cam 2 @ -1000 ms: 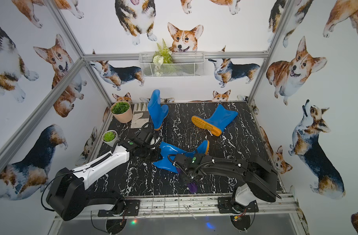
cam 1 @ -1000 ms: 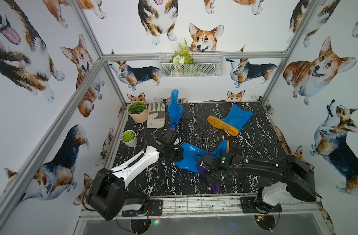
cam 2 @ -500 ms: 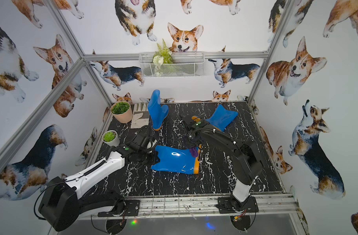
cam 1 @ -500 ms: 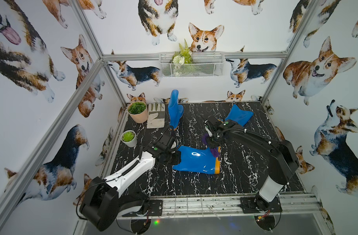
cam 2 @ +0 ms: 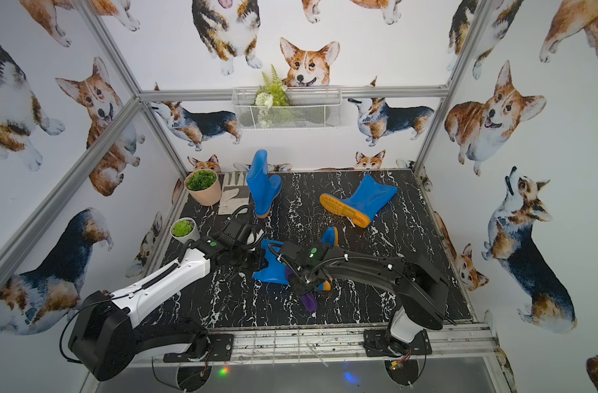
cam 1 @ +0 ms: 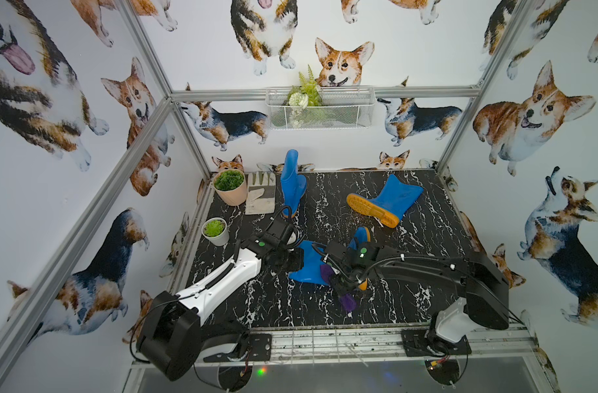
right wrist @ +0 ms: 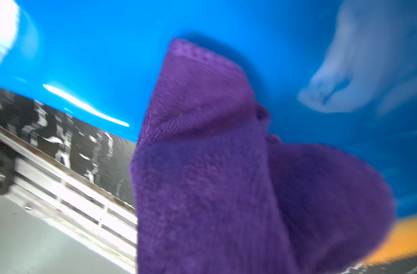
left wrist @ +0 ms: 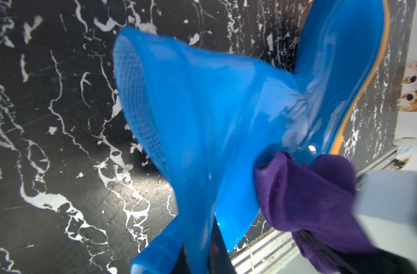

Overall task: Wipe the rubber boots with a cloth
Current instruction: Wipe the cleaning item at the center of the board, then place the cleaning item at the center of the board.

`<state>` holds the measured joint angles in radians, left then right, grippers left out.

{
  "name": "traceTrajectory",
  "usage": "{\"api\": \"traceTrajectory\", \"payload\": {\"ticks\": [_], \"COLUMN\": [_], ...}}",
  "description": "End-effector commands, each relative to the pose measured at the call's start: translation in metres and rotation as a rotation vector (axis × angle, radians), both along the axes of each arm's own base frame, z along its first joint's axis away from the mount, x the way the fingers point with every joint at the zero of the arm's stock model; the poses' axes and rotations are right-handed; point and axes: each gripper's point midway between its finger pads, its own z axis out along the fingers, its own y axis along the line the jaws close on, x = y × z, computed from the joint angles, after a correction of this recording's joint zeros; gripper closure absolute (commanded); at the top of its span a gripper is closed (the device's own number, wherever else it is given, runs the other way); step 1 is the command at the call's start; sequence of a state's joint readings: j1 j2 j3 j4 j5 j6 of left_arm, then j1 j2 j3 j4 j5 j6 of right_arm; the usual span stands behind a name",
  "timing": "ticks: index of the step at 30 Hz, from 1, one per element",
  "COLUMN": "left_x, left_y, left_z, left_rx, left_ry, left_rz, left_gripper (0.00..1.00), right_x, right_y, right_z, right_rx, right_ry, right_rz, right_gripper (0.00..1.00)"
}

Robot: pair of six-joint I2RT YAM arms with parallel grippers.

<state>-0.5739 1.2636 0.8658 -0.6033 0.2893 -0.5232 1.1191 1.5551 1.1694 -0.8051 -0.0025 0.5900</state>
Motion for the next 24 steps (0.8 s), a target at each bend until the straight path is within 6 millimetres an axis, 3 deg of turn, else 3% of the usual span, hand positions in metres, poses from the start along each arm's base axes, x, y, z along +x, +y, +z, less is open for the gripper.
{"api": "traceTrajectory", "payload": {"ticks": [1,4,9,13,15,17,20,22,24], "left_x": [0.004,0.001,-0.008,-0.008,-0.01,-0.004,-0.002,-0.002,-0.002], "left_y": [0.005,0.011,0.022,0.03,0.034,0.032,0.031,0.03,0.029], "left_z": [0.009,0.011,0.009,0.018,0.019,0.033,0.037,0.037,0.035], "left_rx": [0.016,0.03,0.038,0.06,0.078,0.072,0.067,0.062,0.06], "left_ry": [-0.044,-0.058,-0.073,-0.109,-0.109,-0.139,-0.142,-0.142,-0.136], "left_rz": [0.007,0.015,0.025,0.016,0.009,0.008,0.006,0.004,0.003], "left_gripper": [1.0,1.0,1.0,1.0,1.0,1.0,1.0,1.0,1.0], "right_x": [0.032,0.06,0.076,0.067,0.061,0.057,0.054,0.053,0.053], "right_y": [-0.039,-0.096,-0.171,-0.199,-0.205,-0.206,-0.208,-0.208,-0.207], "right_z": [0.035,0.052,0.065,0.053,0.046,0.039,0.03,0.028,0.029], "right_rx": [-0.01,-0.051,-0.105,-0.142,-0.178,-0.187,-0.192,-0.186,-0.184], "right_ry": [-0.088,-0.125,-0.131,-0.048,-0.023,-0.004,0.008,0.011,0.007], "right_rz": [-0.115,-0.254,-0.417,-0.466,-0.461,-0.465,-0.481,-0.489,-0.49], "right_gripper": [1.0,1.0,1.0,1.0,1.0,0.97,0.79,0.55,0.38]}}
